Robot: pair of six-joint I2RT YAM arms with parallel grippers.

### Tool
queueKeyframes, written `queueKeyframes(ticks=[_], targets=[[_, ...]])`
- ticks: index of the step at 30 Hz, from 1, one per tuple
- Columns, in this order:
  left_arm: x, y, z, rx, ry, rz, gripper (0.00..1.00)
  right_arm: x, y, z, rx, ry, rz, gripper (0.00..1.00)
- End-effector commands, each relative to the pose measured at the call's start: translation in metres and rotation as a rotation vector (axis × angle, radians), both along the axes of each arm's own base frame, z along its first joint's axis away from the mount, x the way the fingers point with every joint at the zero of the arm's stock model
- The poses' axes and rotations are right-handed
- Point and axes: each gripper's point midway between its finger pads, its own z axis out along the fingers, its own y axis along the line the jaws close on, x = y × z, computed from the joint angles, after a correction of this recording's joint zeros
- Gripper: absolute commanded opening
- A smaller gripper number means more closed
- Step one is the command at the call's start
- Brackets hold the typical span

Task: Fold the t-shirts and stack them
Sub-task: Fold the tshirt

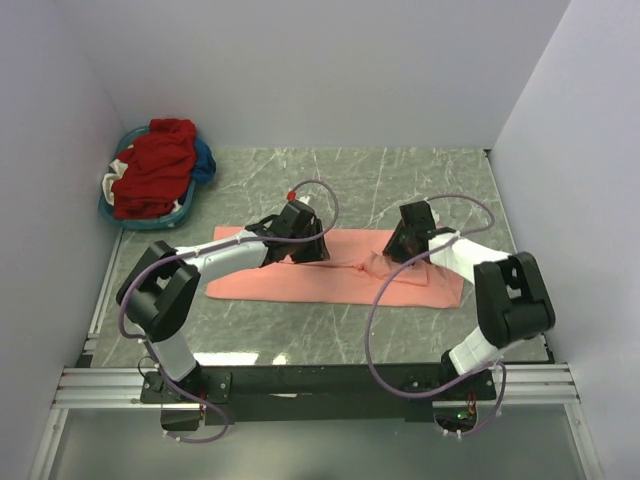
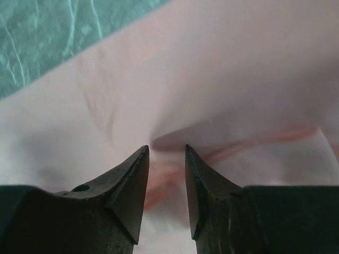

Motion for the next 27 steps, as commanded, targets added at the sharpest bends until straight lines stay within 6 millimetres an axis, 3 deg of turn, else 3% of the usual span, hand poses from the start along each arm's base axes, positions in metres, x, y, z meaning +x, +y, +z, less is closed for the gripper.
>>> queueKeyframes(ticks=[1, 5, 8, 9, 11, 12, 13, 14, 15, 16, 18, 19, 21, 22, 27], targets=[[-0.001, 0.009, 0.022, 0.008, -0.065, -0.004, 0.46, 0.036, 0.006, 0.015, -0.017, -0.068, 0.012, 0.41], [-0.002, 0.018, 0.030, 0.024, -0.084, 0.013, 0.48, 0.046, 0.001, 0.037, -0.047, -0.112, 0.001, 0.47], [-0.002, 0.008, 0.047, -0.032, -0.123, -0.030, 0.50, 0.048, -0.010, 0.064, -0.077, -0.151, -0.026, 0.48], [-0.006, -0.001, 0.051, -0.051, -0.130, -0.058, 0.50, 0.047, -0.013, 0.079, -0.074, -0.189, -0.037, 0.48], [-0.004, -0.017, 0.066, -0.060, -0.174, -0.100, 0.50, 0.041, -0.020, 0.089, -0.081, -0.209, -0.063, 0.48], [-0.012, -0.031, 0.070, -0.055, -0.191, -0.139, 0.50, 0.034, -0.024, 0.099, -0.075, -0.234, -0.071, 0.47], [-0.013, -0.040, 0.065, -0.034, -0.193, -0.159, 0.50, 0.029, -0.025, 0.102, -0.067, -0.241, -0.082, 0.46], [-0.012, -0.055, 0.078, -0.040, -0.223, -0.193, 0.50, 0.024, -0.023, 0.104, -0.044, -0.249, -0.077, 0.45], [-0.019, -0.070, 0.066, -0.020, -0.206, -0.234, 0.49, 0.014, -0.023, 0.106, -0.024, -0.268, -0.074, 0.44], [-0.017, -0.086, 0.079, -0.037, -0.231, -0.254, 0.47, 0.009, -0.022, 0.106, 0.000, -0.272, -0.085, 0.43], [-0.023, -0.109, 0.064, -0.025, -0.212, -0.307, 0.45, -0.006, -0.020, 0.104, 0.046, -0.285, -0.091, 0.40], [-0.021, -0.122, 0.074, -0.047, -0.230, -0.322, 0.44, -0.011, -0.019, 0.103, 0.060, -0.288, -0.089, 0.40], [-0.022, -0.138, 0.060, -0.044, -0.219, -0.351, 0.44, -0.023, -0.020, 0.095, 0.080, -0.289, -0.093, 0.38], [-0.018, -0.147, 0.064, -0.057, -0.229, -0.351, 0.44, -0.026, -0.019, 0.092, 0.089, -0.290, -0.096, 0.37], [-0.001, -0.150, 0.015, 0.037, -0.186, -0.294, 0.38, -0.032, -0.031, 0.064, 0.046, -0.236, -0.130, 0.35]])
